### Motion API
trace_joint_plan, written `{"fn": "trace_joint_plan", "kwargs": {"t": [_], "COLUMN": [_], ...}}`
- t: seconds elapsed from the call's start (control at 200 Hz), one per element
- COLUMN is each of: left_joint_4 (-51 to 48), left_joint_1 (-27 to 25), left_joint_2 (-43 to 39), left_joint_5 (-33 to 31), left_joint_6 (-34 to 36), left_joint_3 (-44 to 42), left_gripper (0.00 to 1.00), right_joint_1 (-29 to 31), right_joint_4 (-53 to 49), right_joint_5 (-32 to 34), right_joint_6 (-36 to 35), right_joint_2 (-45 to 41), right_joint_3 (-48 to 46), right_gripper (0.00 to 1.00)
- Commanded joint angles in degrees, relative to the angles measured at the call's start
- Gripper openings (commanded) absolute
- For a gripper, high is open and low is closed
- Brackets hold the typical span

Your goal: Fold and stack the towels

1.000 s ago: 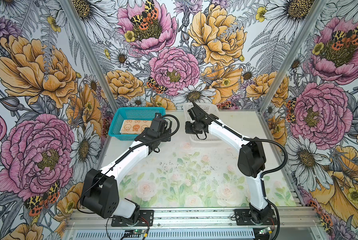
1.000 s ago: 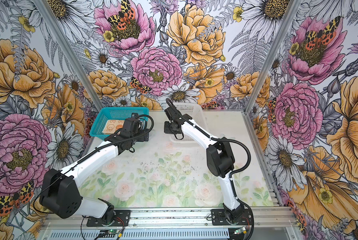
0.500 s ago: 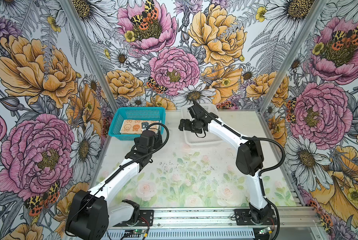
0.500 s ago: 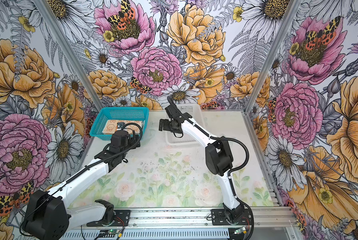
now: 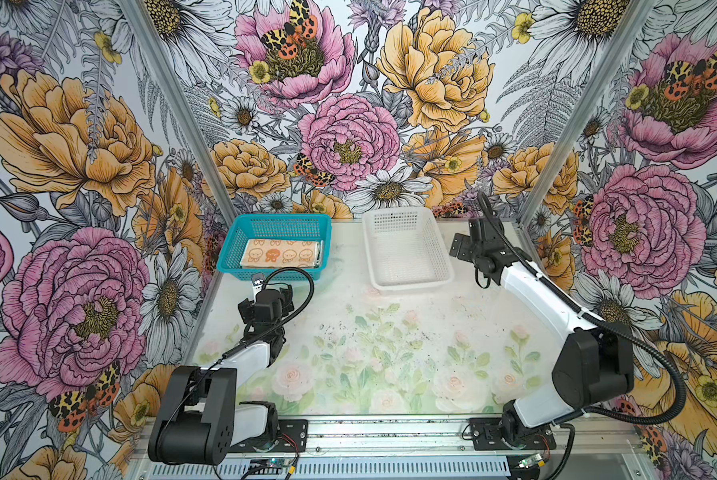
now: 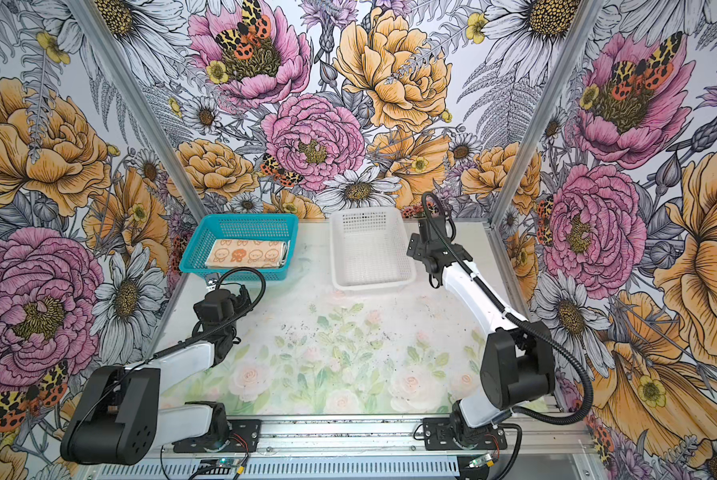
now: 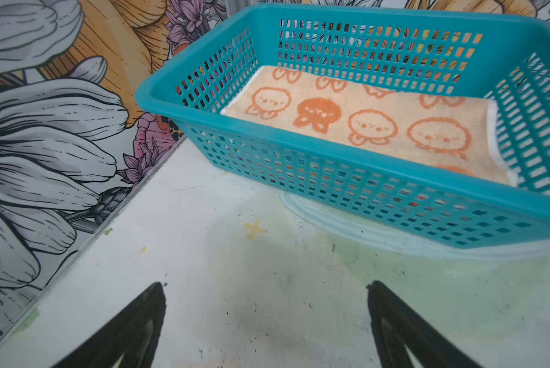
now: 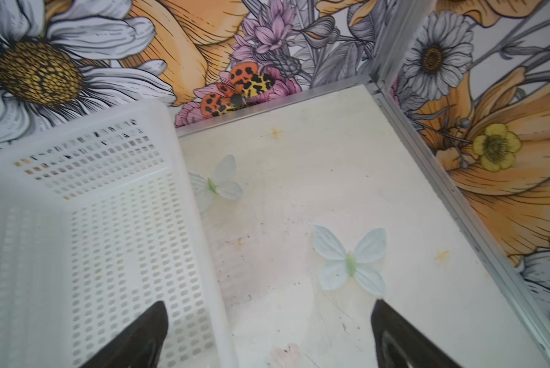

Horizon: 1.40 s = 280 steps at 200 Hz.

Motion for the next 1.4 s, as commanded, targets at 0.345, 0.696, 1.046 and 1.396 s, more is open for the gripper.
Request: {"fn": "trace_joint_plan", "kwargs": {"t": [0.345, 0.696, 1.046, 1.396], "left_joint_4": [30.2, 30.7, 30.3, 28.0], "left_joint_1": [7.0, 6.3, 1.8, 2.9], "left_joint_2": [14.1, 15.6, 15.7, 15.6], "left_joint_5": [20.1, 21.0, 13.7, 16.7], "left_joint_6": [1.9, 2.8, 6.3, 5.8], "left_joint_3": [-0.8, 0.3, 0.6, 1.6], "left_gripper": [0.99, 0.99, 0.99, 0.99], "right_joint_1": [-2.9, -8.5, -13.1, -12.5], "right_joint_4": [59.3, 72.1, 73.7, 74.2], "right_joint_5": [13.4, -1.0, -7.0, -6.9], "right_joint_6": [-22.5, -21.1, -17.6, -18.5], "right_joint_2": [-9.1, -5.7, 2.2, 2.5], "right_joint_3": [-37.1, -46.2, -44.1, -43.9], "right_gripper": [0.99, 0.99, 1.00, 1.00]}}
